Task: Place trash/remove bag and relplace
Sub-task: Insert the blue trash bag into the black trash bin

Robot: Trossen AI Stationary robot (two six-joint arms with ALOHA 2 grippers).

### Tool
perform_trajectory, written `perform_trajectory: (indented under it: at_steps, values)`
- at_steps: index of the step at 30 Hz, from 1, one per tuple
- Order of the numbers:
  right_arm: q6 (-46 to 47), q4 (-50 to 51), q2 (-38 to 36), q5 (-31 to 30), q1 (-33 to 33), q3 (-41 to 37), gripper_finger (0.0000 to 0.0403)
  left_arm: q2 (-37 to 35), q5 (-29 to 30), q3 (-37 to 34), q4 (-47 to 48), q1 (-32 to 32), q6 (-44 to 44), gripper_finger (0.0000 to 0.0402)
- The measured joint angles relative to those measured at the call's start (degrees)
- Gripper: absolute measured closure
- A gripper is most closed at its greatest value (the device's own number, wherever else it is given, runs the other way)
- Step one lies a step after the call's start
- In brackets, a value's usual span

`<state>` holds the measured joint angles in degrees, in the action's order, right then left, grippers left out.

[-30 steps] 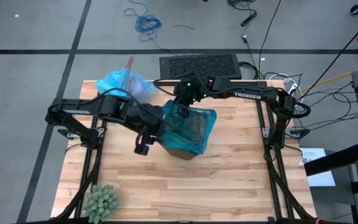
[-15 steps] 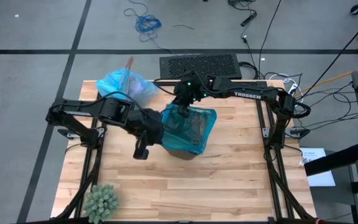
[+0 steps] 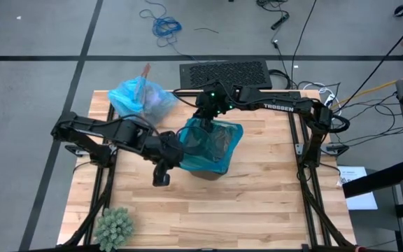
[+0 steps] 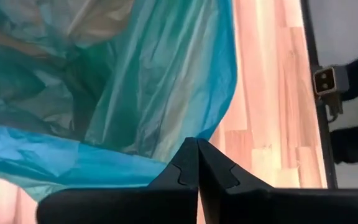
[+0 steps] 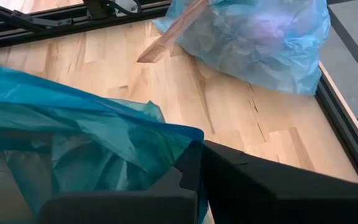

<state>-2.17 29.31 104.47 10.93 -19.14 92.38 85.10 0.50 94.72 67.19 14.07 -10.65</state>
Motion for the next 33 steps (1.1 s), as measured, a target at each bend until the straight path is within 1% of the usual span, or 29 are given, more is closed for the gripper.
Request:
perform_trajectory:
  at_steps: [5, 11, 17, 24, 28, 33]
  values:
    - [-0.02, 0.12, 0.0, -0.08, -0.02, 0.0, 0.0403, -0.97, 2.98, 0.0, 0.07, 1.08, -4.19, 0.0401]
    - [-0.02, 0.12, 0.0, -0.14, -0.02, 0.0, 0.0403, -1.48, 6.94, -0.01, 2.46, 3.02, -8.7, 0.0401]
    - [-0.44, 0.05, 0.0, -0.12, -0.04, 0.0, 0.0403, -1.44, 9.66, -3.7, 1.51, 5.14, -13.72, 0.0401]
    - [-0.44, 0.38, 0.0, -0.16, -0.09, 0.0, 0.0403, -1.46, 13.0, -7.96, -3.5, 6.35, -17.52, 0.0401]
    - [-0.44, 0.91, 0.0, -0.27, -0.09, 0.0, 0.0403, -1.47, 15.28, -10.74, -7.93, 6.42, -17.58, 0.0401]
    - [-0.44, 1.08, 0.0, -0.27, -0.09, 0.0, 0.0403, -1.48, 16.34, -14.9, -14.17, 6.35, -17.6, 0.0401]
